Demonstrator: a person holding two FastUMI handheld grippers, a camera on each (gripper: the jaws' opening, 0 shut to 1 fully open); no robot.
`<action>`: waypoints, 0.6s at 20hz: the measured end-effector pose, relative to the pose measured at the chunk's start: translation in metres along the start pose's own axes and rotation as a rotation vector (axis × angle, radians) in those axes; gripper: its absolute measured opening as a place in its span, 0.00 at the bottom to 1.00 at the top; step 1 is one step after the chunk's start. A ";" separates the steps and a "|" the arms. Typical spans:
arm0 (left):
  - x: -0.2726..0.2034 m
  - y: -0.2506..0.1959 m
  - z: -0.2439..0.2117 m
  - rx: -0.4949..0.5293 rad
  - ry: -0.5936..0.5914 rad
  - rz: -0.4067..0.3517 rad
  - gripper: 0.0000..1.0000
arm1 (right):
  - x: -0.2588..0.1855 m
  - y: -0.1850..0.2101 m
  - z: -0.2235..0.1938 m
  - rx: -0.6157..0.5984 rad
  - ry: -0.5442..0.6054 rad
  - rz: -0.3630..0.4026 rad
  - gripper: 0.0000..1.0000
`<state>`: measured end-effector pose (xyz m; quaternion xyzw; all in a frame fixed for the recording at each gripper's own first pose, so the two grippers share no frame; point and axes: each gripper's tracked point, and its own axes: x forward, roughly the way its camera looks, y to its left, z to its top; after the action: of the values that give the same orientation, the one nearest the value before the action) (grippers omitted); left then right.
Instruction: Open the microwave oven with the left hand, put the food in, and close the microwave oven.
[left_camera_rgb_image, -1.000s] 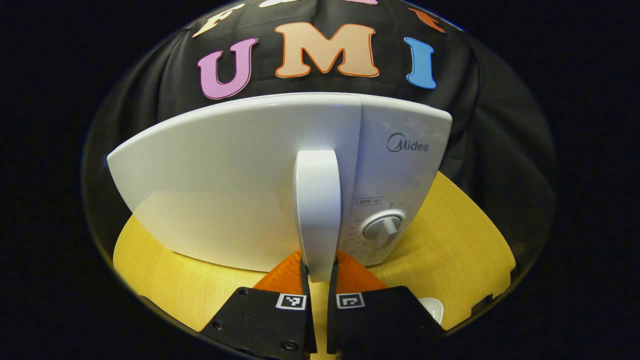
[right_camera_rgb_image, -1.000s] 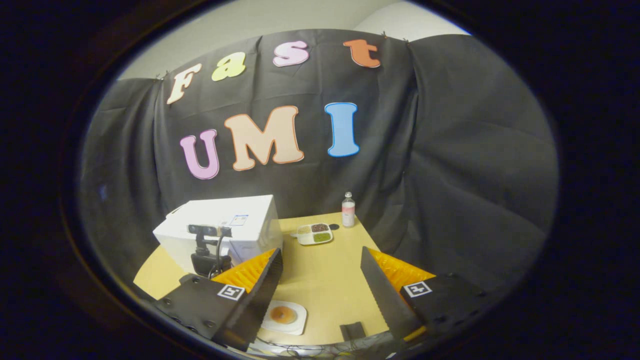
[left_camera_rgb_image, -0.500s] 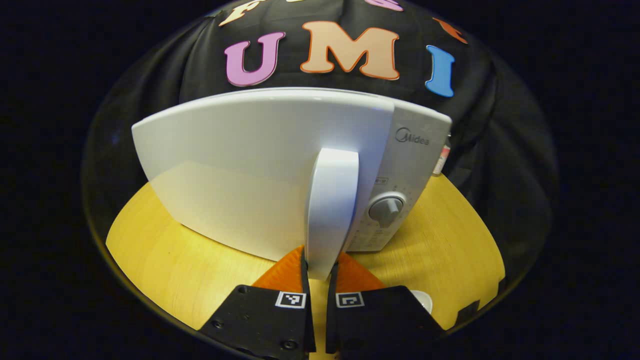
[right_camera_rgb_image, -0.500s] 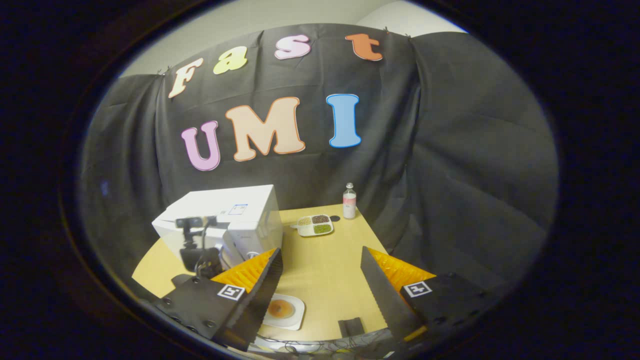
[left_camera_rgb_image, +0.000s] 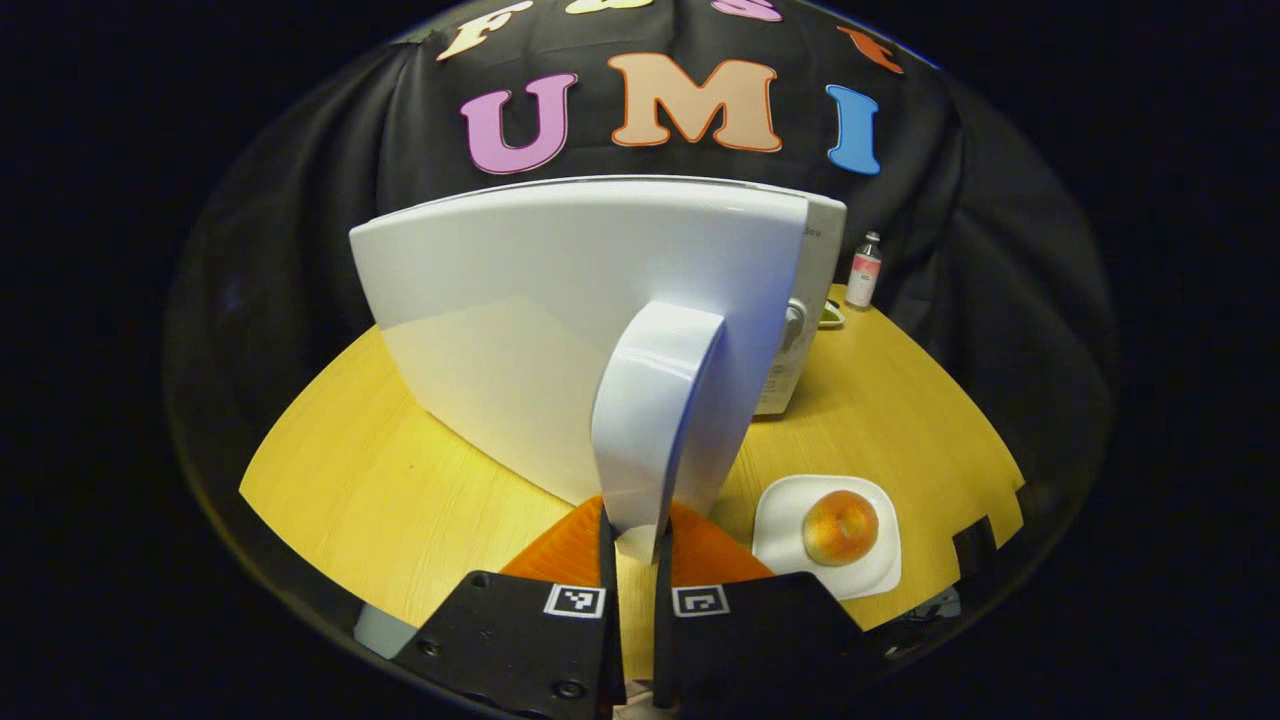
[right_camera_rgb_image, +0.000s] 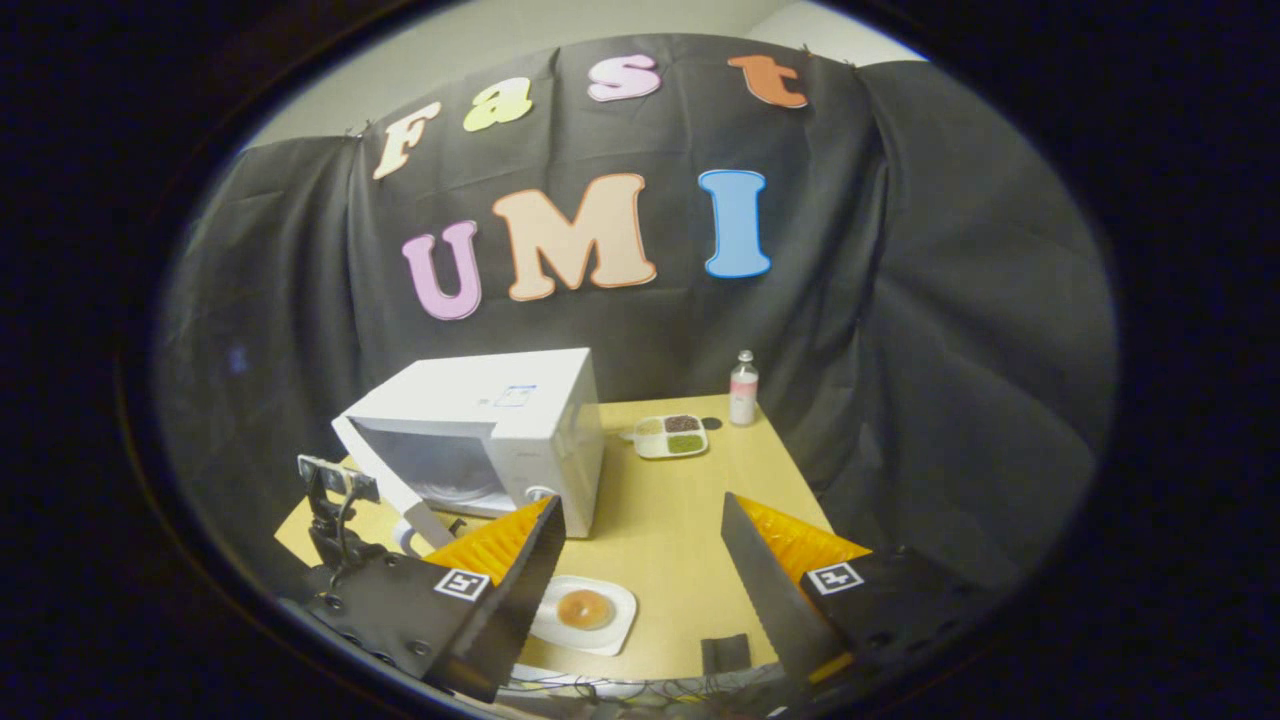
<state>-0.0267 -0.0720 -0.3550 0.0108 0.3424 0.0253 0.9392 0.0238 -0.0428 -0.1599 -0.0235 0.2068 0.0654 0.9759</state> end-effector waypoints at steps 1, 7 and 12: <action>-0.006 0.006 -0.005 -0.006 0.003 0.011 0.12 | 0.001 0.006 -0.004 -0.002 0.011 0.017 0.98; -0.044 0.048 -0.031 -0.123 0.026 0.097 0.17 | 0.007 0.034 -0.019 0.028 0.058 0.108 0.98; -0.075 0.092 -0.048 -0.222 0.016 0.220 0.29 | 0.011 0.047 -0.036 0.025 0.107 0.163 0.99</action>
<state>-0.1184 0.0159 -0.3396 -0.0558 0.3418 0.1656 0.9234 0.0128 0.0026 -0.1982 0.0020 0.2605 0.1408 0.9551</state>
